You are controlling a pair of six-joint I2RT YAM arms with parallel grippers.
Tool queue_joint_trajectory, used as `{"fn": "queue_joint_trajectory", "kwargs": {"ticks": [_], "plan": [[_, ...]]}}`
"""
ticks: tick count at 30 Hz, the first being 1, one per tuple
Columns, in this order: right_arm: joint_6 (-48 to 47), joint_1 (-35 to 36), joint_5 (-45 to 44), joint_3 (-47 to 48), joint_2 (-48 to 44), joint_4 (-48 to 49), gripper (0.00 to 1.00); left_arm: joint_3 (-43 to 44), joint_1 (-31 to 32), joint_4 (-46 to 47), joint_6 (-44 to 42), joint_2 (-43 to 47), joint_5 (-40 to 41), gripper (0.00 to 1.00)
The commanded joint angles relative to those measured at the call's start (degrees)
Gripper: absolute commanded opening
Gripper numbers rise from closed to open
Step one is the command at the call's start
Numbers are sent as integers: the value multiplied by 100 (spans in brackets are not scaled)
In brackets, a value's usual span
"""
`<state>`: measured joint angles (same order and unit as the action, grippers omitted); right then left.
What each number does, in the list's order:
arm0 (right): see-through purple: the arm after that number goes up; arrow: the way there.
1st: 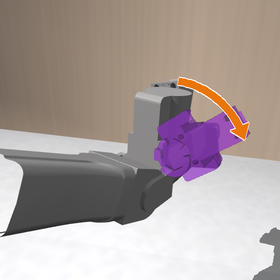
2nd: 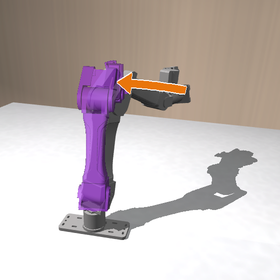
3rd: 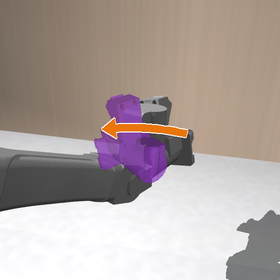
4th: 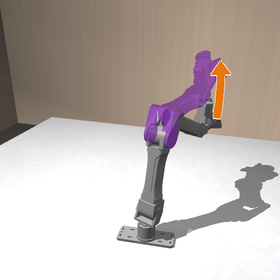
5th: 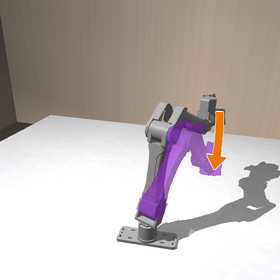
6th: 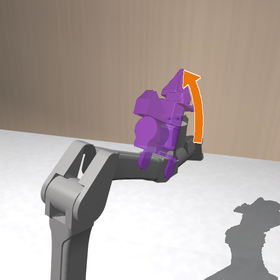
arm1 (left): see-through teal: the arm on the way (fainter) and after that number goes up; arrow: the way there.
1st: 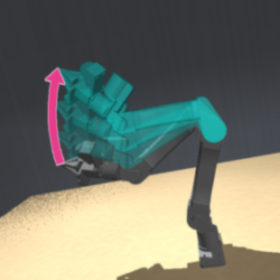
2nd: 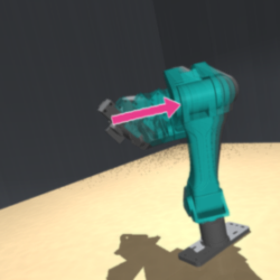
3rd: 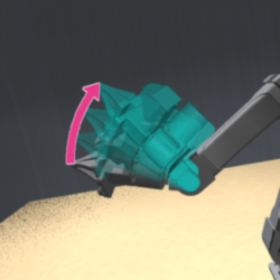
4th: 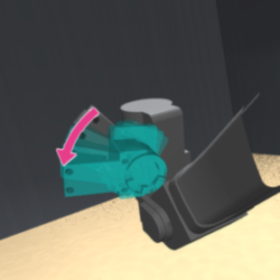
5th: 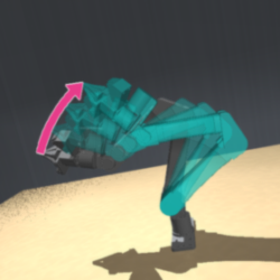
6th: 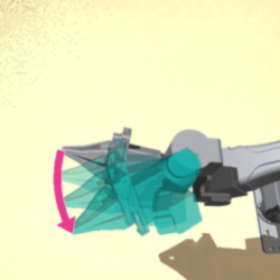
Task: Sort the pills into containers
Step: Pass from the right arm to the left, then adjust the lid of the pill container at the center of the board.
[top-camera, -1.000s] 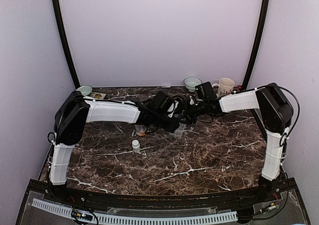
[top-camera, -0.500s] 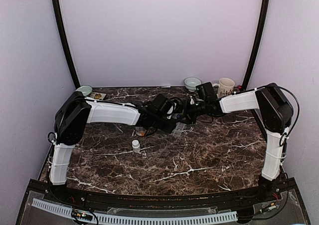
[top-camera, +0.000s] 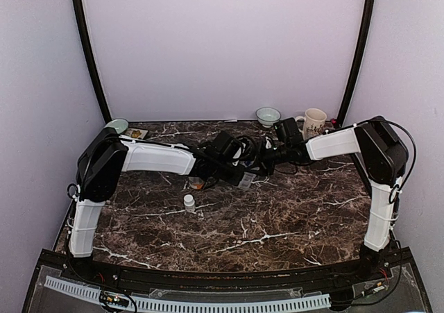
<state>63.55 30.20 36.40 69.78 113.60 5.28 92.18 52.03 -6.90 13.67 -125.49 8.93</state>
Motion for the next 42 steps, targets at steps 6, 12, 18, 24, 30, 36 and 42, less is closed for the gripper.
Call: {"fn": "queue_joint_trajectory", "kwargs": {"ticks": [6, 12, 18, 24, 30, 36, 42], "plan": [[-72, -116, -67, -209, -187, 284, 53, 80, 35, -44, -86, 1, 114, 27], [-325, -171, -262, -330, -389, 133, 54, 103, 35, -134, -91, 2, 161, 27], [-619, -224, -588, -597, -620, -57, 53, 142, 35, -169, -84, 6, 171, 27], [-696, -277, -713, -637, -567, -50, 40, 193, 35, -222, -119, 9, 185, 27], [-687, -295, -689, -565, -381, 48, 16, 224, 36, -225, -127, 10, 193, 27], [-703, -304, -668, -473, -209, 52, 9, 237, 35, -241, -119, 7, 188, 27], [-674, -317, -631, -424, 14, 216, 8, 249, 35, -249, -145, 11, 214, 27]]}}
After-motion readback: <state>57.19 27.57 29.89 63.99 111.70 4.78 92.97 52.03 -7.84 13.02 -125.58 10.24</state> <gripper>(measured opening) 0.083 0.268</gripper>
